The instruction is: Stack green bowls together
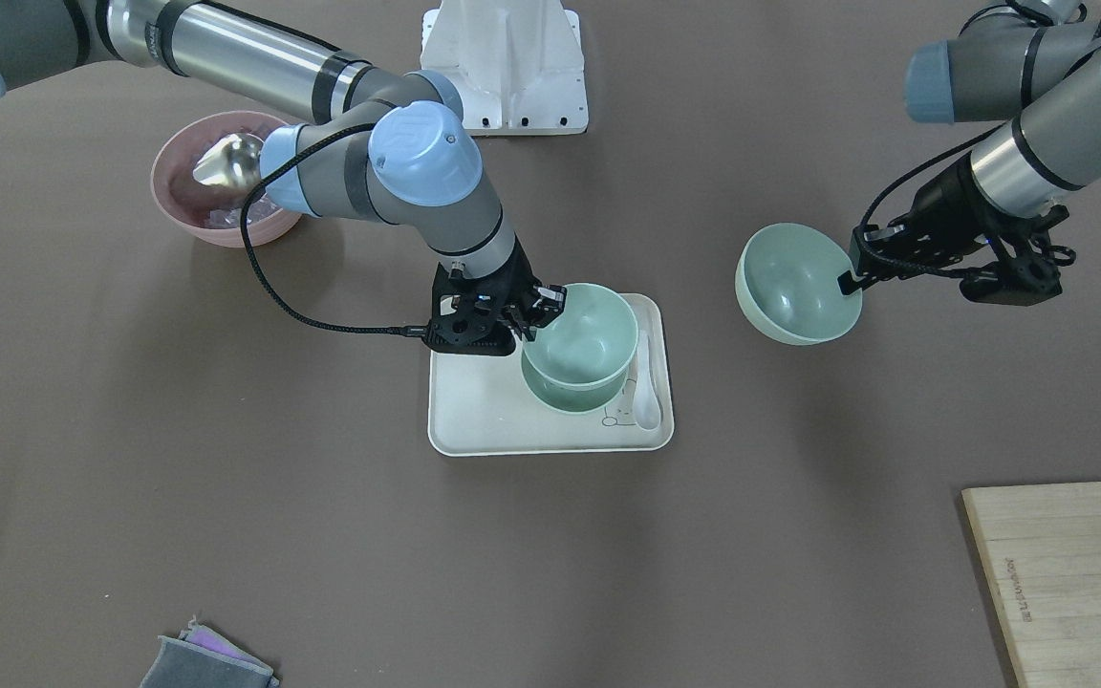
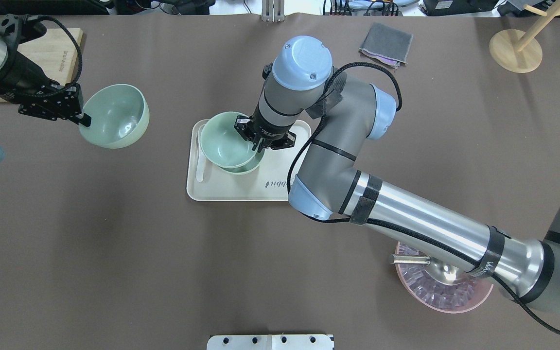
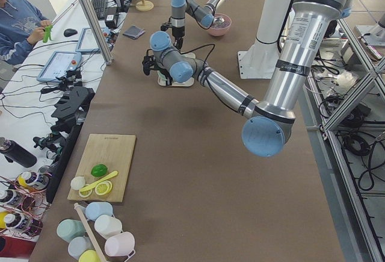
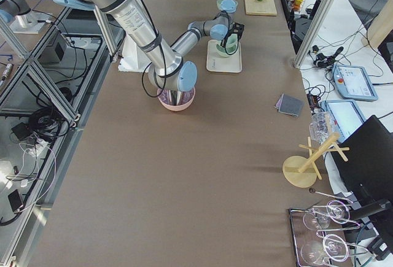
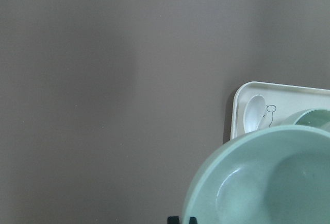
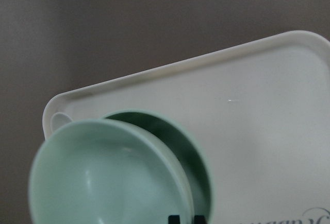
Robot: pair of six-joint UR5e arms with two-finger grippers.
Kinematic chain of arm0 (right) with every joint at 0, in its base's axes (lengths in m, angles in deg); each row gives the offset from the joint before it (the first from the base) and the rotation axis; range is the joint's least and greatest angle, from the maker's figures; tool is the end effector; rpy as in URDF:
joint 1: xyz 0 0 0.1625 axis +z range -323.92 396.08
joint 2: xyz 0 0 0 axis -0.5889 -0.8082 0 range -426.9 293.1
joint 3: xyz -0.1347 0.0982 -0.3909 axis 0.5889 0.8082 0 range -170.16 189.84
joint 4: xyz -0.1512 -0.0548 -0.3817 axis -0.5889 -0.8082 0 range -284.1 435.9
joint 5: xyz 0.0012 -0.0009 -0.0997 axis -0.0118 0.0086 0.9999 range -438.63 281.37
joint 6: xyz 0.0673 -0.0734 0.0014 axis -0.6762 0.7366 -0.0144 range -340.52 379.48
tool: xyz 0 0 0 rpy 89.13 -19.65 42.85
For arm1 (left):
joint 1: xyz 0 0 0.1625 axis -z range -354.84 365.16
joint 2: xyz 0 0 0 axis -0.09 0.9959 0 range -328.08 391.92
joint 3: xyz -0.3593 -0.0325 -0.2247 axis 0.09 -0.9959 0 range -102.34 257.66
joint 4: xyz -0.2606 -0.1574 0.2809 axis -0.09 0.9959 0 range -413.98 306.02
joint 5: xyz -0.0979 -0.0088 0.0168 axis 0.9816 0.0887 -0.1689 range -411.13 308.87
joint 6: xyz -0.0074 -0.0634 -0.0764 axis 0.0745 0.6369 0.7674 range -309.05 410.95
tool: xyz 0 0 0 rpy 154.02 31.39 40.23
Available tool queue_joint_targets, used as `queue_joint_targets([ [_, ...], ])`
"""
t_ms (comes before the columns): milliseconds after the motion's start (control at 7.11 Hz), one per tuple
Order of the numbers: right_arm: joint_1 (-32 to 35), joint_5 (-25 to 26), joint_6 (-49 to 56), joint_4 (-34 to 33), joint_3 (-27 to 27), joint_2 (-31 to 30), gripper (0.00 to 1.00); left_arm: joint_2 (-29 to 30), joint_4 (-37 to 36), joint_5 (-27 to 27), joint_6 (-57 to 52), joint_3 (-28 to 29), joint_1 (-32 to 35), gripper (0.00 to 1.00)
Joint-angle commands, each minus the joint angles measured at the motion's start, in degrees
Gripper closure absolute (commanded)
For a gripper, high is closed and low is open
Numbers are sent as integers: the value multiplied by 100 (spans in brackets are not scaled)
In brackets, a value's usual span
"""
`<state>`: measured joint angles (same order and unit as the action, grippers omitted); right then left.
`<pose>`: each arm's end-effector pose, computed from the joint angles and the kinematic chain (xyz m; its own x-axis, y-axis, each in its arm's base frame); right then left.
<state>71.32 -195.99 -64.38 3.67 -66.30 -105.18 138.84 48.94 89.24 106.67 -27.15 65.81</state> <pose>-0.5804 -0.5172 0.1526 0.4802 0.2230 0.8483 -0.1524 0.9736 -0.1697 0.2315 -0.5271 0.3380 0.4518 -0.0704 -0.8893 0.0438 0.9974 -0.0568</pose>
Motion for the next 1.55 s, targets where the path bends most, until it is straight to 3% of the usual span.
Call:
queue_joint_targets([
  [0, 61, -6, 10, -1, 21, 48, 0, 109, 0, 0, 263, -65, -18, 100],
  [281, 594, -801, 141, -28, -110, -91, 0, 635, -18, -44, 1060, -13, -105, 100],
  [703, 1788, -1672, 1343, -80, -1225, -1722, 0, 1216, -96, -825, 1503, 241, -1113, 100],
  [984, 2327, -1799, 2352, -80, -1351, -2384, 0, 1620, -315, -1343, 1503, 470, -1545, 100],
  [1406, 2628, -1905, 2894, -80, -1350, -2667, 0, 1745, -256, -1415, 1486, 672, -1679, 100],
])
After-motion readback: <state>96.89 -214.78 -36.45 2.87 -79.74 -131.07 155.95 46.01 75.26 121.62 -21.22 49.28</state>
